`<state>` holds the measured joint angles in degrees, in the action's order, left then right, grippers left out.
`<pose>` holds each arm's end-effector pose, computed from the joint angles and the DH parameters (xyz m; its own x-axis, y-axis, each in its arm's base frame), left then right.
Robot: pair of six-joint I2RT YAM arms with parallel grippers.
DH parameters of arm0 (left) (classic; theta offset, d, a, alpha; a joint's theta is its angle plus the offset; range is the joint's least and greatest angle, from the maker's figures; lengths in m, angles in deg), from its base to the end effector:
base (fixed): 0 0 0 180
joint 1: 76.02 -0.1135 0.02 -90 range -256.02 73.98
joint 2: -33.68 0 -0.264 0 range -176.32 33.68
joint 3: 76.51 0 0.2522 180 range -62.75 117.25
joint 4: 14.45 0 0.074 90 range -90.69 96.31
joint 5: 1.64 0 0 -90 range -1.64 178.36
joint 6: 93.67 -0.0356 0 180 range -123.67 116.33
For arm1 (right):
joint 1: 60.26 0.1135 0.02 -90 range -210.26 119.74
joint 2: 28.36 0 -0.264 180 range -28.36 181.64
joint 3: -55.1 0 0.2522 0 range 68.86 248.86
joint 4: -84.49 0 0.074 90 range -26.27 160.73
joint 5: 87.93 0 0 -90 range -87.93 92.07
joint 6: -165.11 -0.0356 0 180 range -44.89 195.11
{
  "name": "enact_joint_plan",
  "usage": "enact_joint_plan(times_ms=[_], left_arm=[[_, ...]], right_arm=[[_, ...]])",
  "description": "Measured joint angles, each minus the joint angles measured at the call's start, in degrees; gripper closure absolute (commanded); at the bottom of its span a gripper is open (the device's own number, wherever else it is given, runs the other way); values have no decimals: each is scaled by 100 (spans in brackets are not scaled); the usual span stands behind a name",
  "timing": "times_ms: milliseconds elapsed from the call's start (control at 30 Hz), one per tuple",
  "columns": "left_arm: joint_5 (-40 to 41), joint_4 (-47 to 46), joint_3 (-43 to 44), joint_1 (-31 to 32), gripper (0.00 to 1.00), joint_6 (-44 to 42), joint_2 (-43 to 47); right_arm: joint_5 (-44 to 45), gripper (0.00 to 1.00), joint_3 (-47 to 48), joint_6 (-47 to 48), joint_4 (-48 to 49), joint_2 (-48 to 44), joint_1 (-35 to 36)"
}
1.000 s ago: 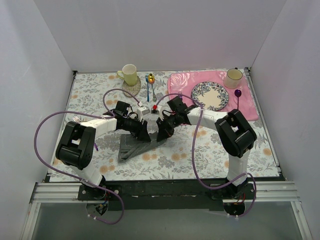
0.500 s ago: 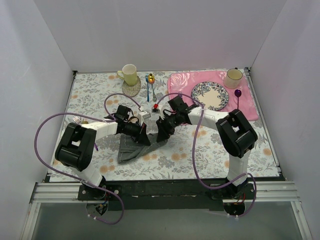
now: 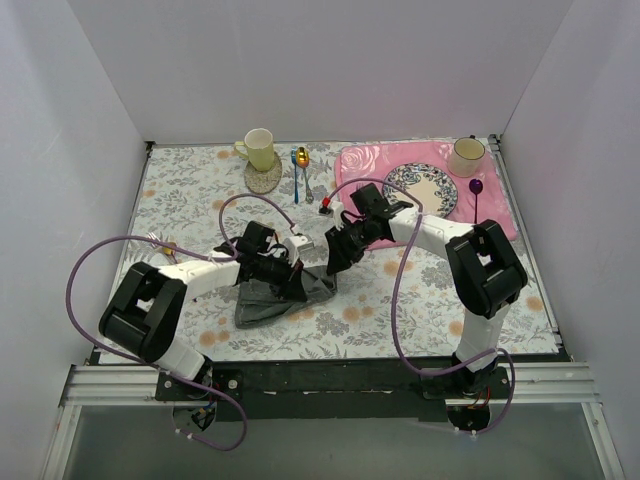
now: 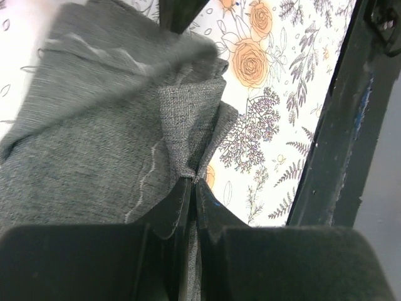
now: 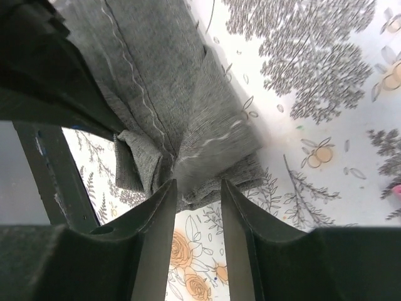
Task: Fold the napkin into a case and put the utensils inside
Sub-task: Fold the 2/3-rectangle-folded napkin at the center of the board, then stuff the top corner of the smaller-rectangle-folded napkin into the folded napkin.
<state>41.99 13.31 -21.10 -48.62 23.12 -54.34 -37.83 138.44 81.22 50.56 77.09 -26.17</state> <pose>0.2297 -0.1481 0.1558 -0.9752 0.1552 -0.1578 0.2192 0.5801 -0.7845 0.3024 0.2322 0.1890 -0.6056 -0.5085 -0.6121 -0.7957 0.3825 0.4696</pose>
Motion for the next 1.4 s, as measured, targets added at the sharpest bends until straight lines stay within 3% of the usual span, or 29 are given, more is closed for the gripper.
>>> enact_joint_plan(times_ms=[133, 333, 700, 767, 1000, 1100, 1400], left_arm=[[308, -76, -103, 240, 100, -28, 179], [619, -162, -140, 393, 100, -42, 188], [946, -195, -153, 601, 100, -111, 188], [979, -199, -153, 629, 100, -129, 188], [1032, -195, -153, 686, 100, -192, 188], [1034, -195, -153, 686, 100, -201, 188], [925, -83, -133, 688, 100, -136, 188]], right_arm=[[210, 55, 2, -48, -238, 114, 140], [396, 46, -2, -243, -452, 164, 214], [540, 44, -2, -490, -540, 317, 203], [546, 47, 2, -564, -540, 455, 203], [485, 73, 39, -761, -535, 584, 192], [507, 78, 44, -787, -535, 588, 170], [514, 78, 83, -785, -503, 588, 107]])
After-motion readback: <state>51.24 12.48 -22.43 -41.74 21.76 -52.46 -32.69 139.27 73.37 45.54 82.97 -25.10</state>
